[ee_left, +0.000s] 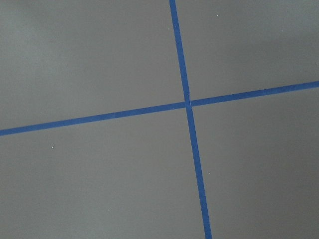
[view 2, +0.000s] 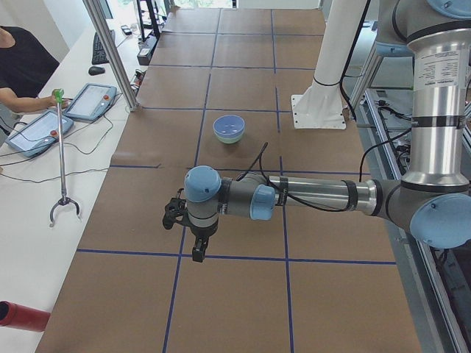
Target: Stack blue bowl on green bowl
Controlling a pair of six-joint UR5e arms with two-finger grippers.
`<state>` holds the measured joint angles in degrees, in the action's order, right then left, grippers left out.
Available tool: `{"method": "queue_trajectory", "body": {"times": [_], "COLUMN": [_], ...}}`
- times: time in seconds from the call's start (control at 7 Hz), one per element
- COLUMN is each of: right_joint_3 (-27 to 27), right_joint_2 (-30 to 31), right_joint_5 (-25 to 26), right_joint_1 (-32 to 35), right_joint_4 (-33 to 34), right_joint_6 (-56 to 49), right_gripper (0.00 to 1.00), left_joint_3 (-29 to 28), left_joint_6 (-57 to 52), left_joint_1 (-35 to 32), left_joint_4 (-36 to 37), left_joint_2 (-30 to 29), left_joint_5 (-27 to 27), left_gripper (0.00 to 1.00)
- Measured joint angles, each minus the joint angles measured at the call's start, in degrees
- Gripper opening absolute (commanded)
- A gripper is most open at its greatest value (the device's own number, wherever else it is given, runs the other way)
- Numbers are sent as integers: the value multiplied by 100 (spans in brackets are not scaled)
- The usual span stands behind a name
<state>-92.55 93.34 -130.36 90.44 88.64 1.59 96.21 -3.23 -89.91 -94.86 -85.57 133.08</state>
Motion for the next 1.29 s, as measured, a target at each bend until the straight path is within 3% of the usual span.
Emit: {"method": "queue_trajectory", "body": {"times": [1.29], "right_joint_3": [0], "right_joint_2": [0], "right_joint_5": [-2], "right_joint_1": [0], "right_joint_4": [-2], "right_joint_6": [-1], "right_gripper": [100], "left_joint_3": [-79], "left_joint_6": [15], "left_joint_1": [0], "left_joint_4": [29], "left_joint_2": [99], "left_joint_5": [78], "left_gripper": [100]}}
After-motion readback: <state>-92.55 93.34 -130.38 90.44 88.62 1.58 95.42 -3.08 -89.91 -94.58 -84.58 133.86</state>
